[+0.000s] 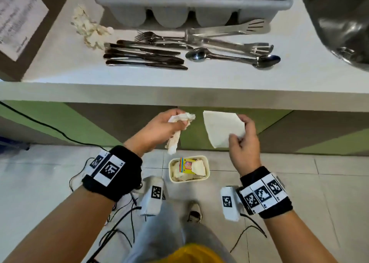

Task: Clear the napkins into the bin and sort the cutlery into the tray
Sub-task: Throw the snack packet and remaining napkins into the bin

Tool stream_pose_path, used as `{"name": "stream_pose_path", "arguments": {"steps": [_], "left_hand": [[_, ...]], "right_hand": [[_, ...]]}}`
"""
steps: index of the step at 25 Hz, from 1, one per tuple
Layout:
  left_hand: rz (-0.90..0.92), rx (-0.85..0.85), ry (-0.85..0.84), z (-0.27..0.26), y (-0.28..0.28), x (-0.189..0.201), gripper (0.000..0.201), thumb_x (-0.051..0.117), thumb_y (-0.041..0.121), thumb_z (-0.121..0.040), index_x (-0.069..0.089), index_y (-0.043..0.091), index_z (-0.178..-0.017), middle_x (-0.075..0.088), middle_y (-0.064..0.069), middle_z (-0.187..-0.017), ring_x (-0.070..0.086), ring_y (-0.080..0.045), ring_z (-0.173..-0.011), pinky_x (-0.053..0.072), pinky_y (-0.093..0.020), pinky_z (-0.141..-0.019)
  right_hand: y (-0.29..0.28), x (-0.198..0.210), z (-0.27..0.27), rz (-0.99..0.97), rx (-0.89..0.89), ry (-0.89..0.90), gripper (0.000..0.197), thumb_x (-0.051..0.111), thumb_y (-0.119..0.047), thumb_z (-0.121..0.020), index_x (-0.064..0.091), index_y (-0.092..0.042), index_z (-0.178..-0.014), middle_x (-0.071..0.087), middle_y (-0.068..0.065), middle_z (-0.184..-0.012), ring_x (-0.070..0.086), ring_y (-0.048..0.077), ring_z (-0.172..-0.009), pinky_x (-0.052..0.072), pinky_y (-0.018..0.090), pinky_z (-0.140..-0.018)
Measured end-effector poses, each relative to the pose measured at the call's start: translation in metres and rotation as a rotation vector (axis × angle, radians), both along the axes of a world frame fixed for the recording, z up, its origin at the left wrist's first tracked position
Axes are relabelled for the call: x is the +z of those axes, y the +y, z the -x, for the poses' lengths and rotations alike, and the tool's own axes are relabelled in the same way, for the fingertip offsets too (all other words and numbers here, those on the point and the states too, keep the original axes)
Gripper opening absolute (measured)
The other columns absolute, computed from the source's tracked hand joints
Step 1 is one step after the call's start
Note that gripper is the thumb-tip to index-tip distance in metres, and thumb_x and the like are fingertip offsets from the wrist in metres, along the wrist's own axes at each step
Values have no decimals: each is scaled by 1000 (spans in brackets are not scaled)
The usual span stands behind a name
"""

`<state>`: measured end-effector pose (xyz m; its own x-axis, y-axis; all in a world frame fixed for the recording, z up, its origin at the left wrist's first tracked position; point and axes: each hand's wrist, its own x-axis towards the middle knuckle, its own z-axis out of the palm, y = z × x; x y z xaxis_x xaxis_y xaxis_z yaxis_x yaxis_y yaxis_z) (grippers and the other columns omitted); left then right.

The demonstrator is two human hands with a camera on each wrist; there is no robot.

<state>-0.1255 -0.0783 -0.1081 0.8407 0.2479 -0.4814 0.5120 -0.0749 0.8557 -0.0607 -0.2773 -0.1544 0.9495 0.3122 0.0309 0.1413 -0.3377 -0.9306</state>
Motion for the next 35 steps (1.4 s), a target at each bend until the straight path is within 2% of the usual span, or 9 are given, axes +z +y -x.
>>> {"name": "stream_pose_path", "arguments": {"steps": [3,5,9,12,15,19,26,31,35], "left_hand": [[9,-8,131,1,-27,-59,13,53,12,-90,59,24,-92,54,4,-73,45,-7,-61,37,-18,-55],[2,-20,214,-1,-35,-100,11,53,14,-90,58,19,-99,53,3,-76,45,-9,-63,37,-22,-57],[75,57,364,-11,-37,-182,15,51,6,-89,56,19,-95,53,-1,-77,44,-11,-57,35,-20,-50],[49,61,479,-19,-38,-248,31,44,-7,-80,52,15,-101,51,-6,-69,43,-16,-55,36,-18,-44],[41,50,508,-19,-36,-307,55,43,-2,-63,51,9,-116,58,-15,-98,55,-27,-79,43,-28,-61],[-9,45,572,-14,-30,-388,54,44,-14,-72,46,5,-123,57,-26,-123,55,-39,-113,49,-45,-91],[-196,-17,572,-9,-24,-477,48,48,-14,-80,42,1,-125,54,-26,-127,56,-39,-114,50,-45,-92],[-361,-171,558,-12,-25,-546,42,54,5,-87,47,3,-129,53,-20,-133,52,-34,-121,41,-36,-99],[-549,-462,608,-4,-29,-595,47,51,34,-90,41,24,-136,30,-14,-145,32,-31,-134,28,-36,-112]], "right_hand": [[-29,-57,10,98,-46,108,49,41,-2,-76,41,-4,-125,52,8,-112,53,19,-106,46,33,-97],[-43,-98,13,146,-88,223,50,41,4,-77,39,-3,-127,50,19,-123,50,33,-114,42,50,-103],[-55,-174,11,276,-118,360,63,40,11,-76,39,-13,-134,45,10,-115,48,24,-102,39,21,-95],[-50,-242,7,396,-44,468,58,39,15,-79,52,-18,-126,43,12,-110,50,28,-102,35,15,-90],[-41,-309,7,450,27,532,49,41,14,-80,58,-13,-118,47,19,-123,49,31,-116,27,9,-90],[-30,-380,9,515,53,615,47,45,9,-82,54,-12,-122,49,18,-125,53,33,-108,36,18,-89],[-9,-472,7,544,68,642,48,49,6,-82,52,-13,-126,50,16,-131,49,32,-119,37,28,-102],[6,-531,1,695,327,664,60,45,-1,-88,34,-25,-141,35,13,-147,37,31,-133,28,29,-111],[20,-564,2,959,497,574,64,52,-18,-88,23,-35,-142,31,6,-146,28,31,-133,32,36,-110]]}}
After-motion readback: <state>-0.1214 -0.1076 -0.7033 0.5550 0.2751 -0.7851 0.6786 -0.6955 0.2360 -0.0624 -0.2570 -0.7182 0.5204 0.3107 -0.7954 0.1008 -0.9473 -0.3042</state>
